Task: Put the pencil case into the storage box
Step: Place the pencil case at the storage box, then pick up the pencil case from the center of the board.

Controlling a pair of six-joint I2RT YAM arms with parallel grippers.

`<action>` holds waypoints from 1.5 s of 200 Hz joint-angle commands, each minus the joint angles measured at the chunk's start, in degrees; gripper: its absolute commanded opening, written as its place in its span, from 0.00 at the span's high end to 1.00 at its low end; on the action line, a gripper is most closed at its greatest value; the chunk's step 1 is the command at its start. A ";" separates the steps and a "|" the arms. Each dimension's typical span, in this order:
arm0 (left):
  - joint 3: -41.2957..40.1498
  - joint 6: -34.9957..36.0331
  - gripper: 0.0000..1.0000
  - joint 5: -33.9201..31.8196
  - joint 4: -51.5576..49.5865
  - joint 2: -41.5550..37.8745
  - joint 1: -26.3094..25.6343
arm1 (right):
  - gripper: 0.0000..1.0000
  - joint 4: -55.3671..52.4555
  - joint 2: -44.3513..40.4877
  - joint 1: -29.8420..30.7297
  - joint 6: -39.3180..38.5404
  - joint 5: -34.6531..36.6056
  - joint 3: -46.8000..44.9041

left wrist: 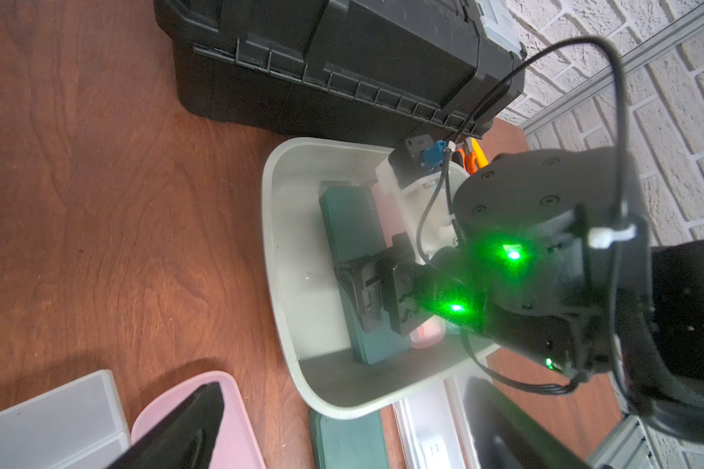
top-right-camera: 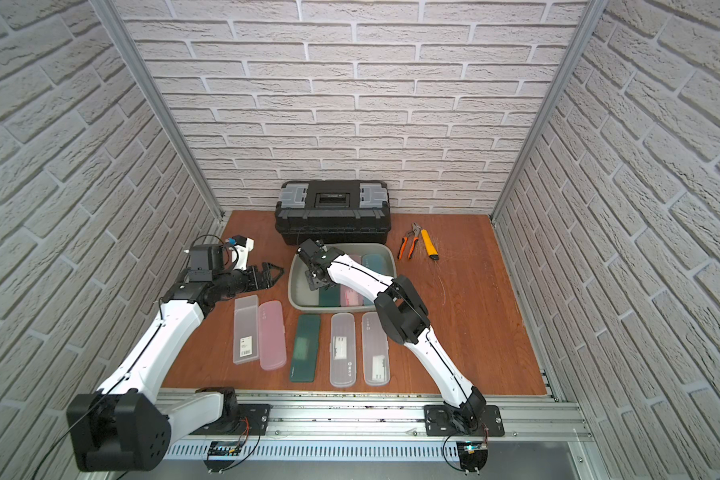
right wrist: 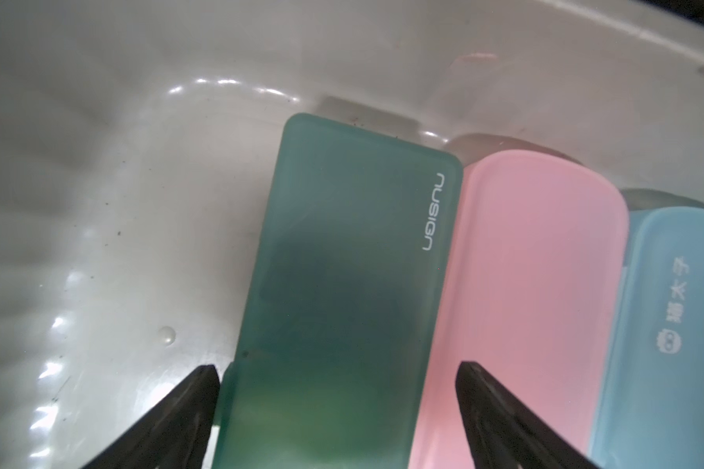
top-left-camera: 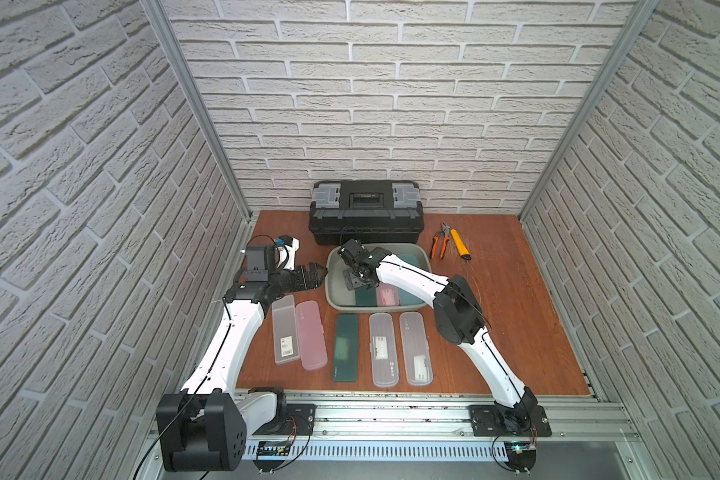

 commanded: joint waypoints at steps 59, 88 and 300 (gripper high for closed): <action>0.18 0.27 0.02 0.75 1.85 1.22 0.18 | 0.05 1.18 -3.74 -0.90 1.48 -0.63 0.84; 0.59 0.46 0.02 1.32 0.93 2.58 -0.16 | 0.05 3.57 -8.72 -3.26 2.61 -8.04 -1.80; -11.79 -14.75 0.02 -25.15 11.94 -4.30 -35.66 | 0.07 20.38 -70.11 -6.16 9.35 -29.39 -85.25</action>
